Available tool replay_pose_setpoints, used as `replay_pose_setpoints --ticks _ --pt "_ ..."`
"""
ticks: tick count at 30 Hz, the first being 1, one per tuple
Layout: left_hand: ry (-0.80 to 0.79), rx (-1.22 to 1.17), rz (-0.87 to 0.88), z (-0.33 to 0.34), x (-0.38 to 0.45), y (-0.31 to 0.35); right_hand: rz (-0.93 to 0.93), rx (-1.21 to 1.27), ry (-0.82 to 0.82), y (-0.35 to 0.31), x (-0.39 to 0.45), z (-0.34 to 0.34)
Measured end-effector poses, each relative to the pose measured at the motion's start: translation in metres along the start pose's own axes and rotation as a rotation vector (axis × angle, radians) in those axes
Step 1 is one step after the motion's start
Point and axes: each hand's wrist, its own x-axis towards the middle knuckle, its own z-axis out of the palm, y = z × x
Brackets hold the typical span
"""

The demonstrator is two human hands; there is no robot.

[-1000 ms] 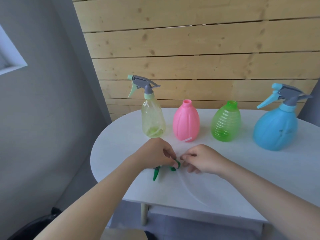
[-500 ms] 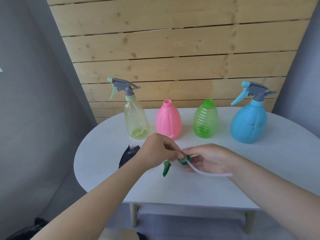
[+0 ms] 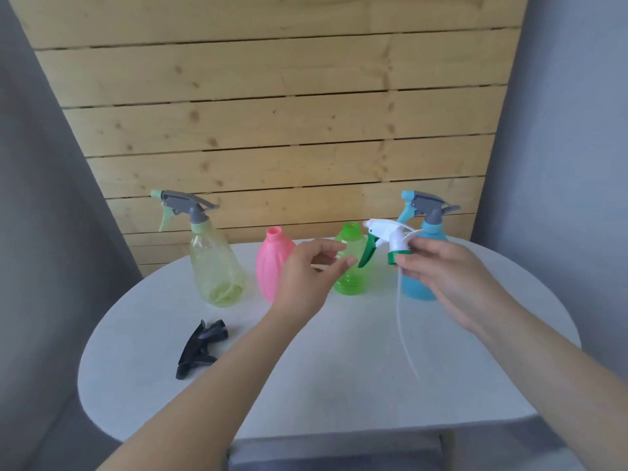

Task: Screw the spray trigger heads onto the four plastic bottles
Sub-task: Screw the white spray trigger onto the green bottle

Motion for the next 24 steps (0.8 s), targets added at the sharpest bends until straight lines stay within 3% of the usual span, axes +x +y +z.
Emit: replay_pose_setpoints --ticks 5,12,18,24 --pt "0.101 0.148 -0.07 0.026 0.024 -0.021 -0.071 -0.11 0.089 0.002 0.011 -0.008" --pt "-0.06 0.165 -0.219 0.049 0.046 -0.045 -0.073 -0.043 0.089 -0.001 0.021 -0.005" --pt "-0.06 0.268 -0.107 0.054 0.045 -0.046 -0.135 -0.076 0.161 -0.002 0.026 -0.005" --pt "-0.064 0.374 0.048 0.026 0.013 -0.045 -0.372 0.252 0.162 -0.013 0.023 -0.01"
